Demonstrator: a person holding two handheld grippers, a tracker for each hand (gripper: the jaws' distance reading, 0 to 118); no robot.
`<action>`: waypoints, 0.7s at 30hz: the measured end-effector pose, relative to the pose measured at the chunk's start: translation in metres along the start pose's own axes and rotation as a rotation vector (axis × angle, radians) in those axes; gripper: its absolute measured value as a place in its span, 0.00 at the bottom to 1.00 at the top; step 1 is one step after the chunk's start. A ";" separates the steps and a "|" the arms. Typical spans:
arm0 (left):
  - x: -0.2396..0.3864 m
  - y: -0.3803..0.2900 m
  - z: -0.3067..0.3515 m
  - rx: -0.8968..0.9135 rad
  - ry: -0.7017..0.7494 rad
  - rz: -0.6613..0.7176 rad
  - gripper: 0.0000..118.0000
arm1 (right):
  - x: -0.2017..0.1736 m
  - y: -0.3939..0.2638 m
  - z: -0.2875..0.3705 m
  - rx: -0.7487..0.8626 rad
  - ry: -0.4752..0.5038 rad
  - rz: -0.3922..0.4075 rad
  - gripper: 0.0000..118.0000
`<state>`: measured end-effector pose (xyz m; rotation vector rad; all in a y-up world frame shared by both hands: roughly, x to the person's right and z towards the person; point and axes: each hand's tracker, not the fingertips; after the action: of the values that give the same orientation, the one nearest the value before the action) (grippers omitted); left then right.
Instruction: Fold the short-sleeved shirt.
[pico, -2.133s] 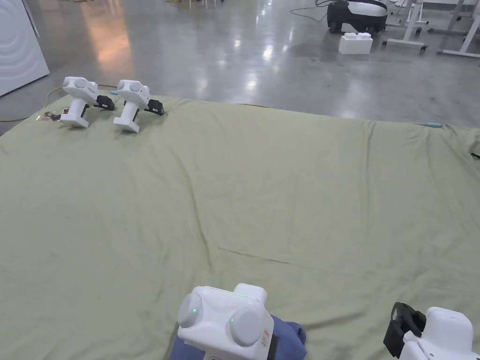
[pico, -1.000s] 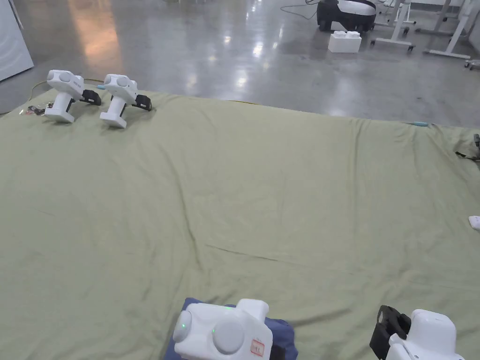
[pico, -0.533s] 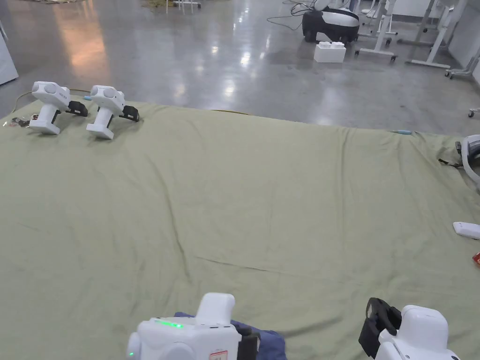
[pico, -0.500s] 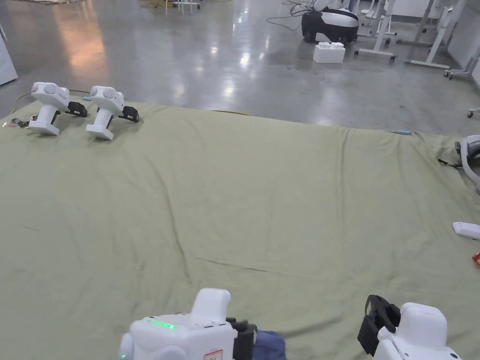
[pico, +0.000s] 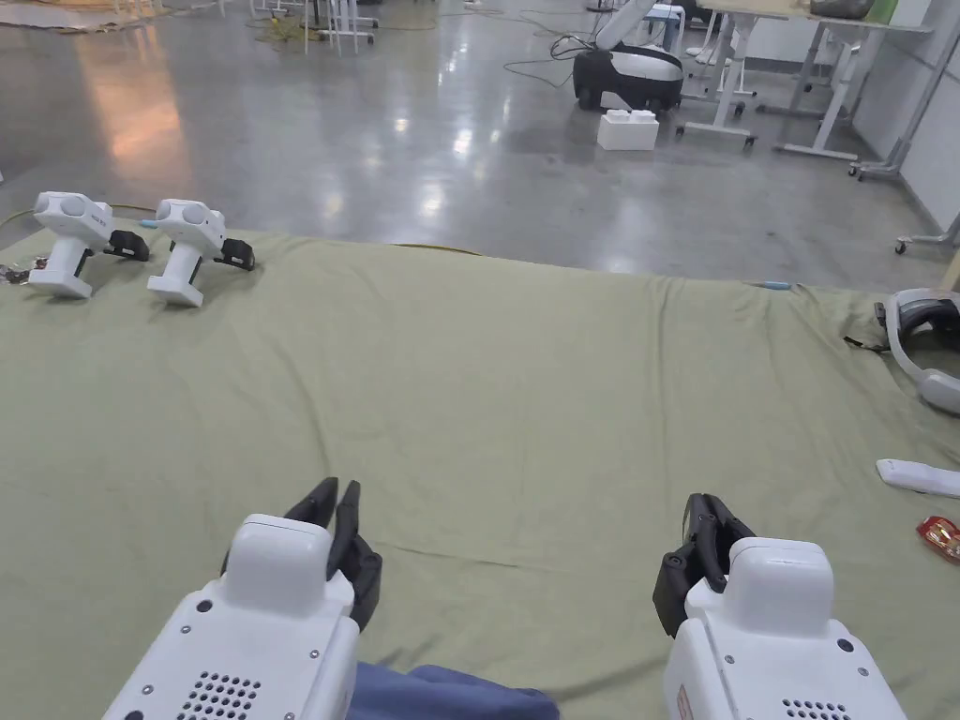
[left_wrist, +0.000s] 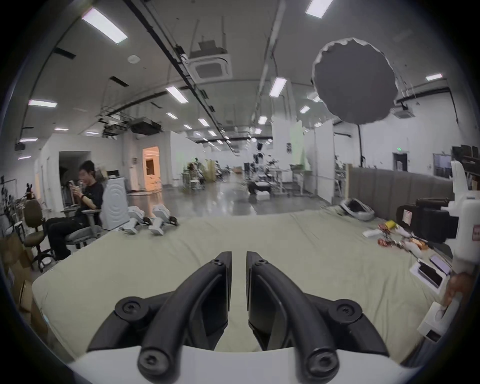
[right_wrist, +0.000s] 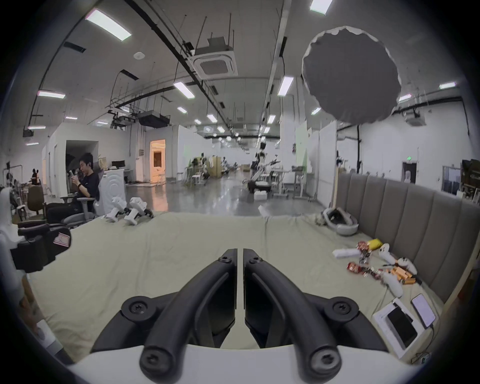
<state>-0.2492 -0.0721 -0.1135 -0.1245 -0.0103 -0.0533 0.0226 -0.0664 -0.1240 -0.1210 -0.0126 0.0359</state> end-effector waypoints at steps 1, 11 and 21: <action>-0.002 0.002 0.001 0.019 0.034 0.005 0.13 | -0.002 0.002 0.002 0.027 -0.026 0.002 0.05; -0.037 0.007 -0.005 0.027 0.066 0.094 0.04 | -0.009 0.006 0.015 0.071 -0.032 0.015 0.05; -0.073 -0.028 0.004 -0.111 0.043 0.132 0.04 | -0.066 -0.103 0.034 -0.344 0.136 -0.015 0.05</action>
<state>-0.3238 -0.0953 -0.1070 -0.2351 0.0436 0.0755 -0.0404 -0.1669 -0.0780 -0.4673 0.1162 0.0105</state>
